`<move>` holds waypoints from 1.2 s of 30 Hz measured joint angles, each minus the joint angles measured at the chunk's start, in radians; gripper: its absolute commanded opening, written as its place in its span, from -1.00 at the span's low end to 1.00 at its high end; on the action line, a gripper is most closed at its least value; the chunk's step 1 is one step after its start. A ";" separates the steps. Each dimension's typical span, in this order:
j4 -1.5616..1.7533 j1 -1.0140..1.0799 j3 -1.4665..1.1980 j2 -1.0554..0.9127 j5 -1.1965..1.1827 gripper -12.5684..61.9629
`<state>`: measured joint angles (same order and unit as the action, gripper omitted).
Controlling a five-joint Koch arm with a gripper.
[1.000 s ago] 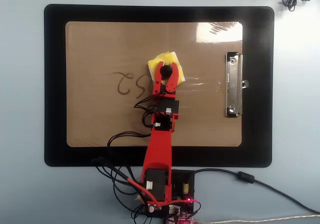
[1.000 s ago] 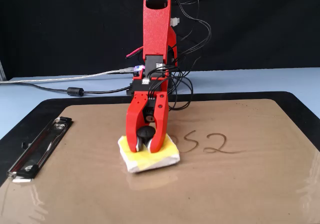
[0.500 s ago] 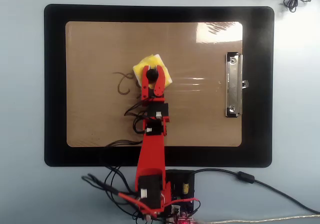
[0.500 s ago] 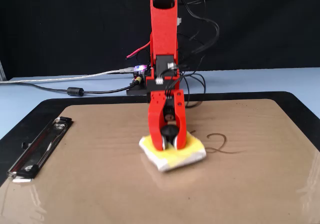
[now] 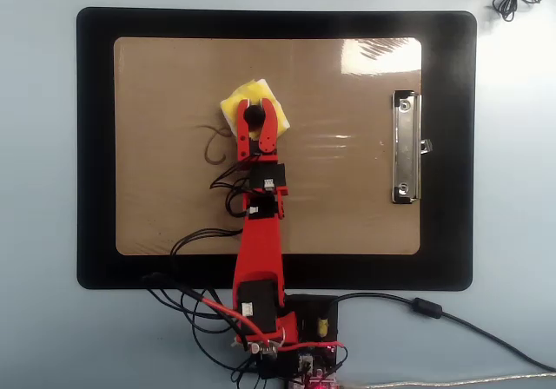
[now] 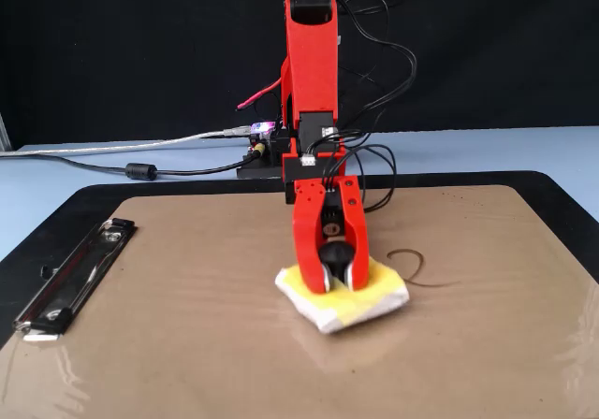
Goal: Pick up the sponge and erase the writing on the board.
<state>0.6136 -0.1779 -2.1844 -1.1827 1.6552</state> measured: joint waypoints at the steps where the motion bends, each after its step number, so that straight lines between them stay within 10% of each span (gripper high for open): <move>1: 0.003 -0.005 -0.095 -0.081 0.000 -0.88; 6: -0.176 -0.048 -0.637 -0.721 -0.005 -0.88; 14: -0.117 -0.048 -0.008 -0.067 -0.008 -0.88; 20: -0.202 -0.049 -0.629 -0.727 -0.017 -0.88; 27: -0.202 -0.032 -0.023 -0.150 -0.029 -0.88; 33: -0.252 -0.077 -0.594 -0.715 -0.046 -0.88; 36: -0.290 -0.089 -0.433 -0.571 -0.044 -0.88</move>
<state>0.3237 -0.2669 -2.6170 -1.7533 1.6107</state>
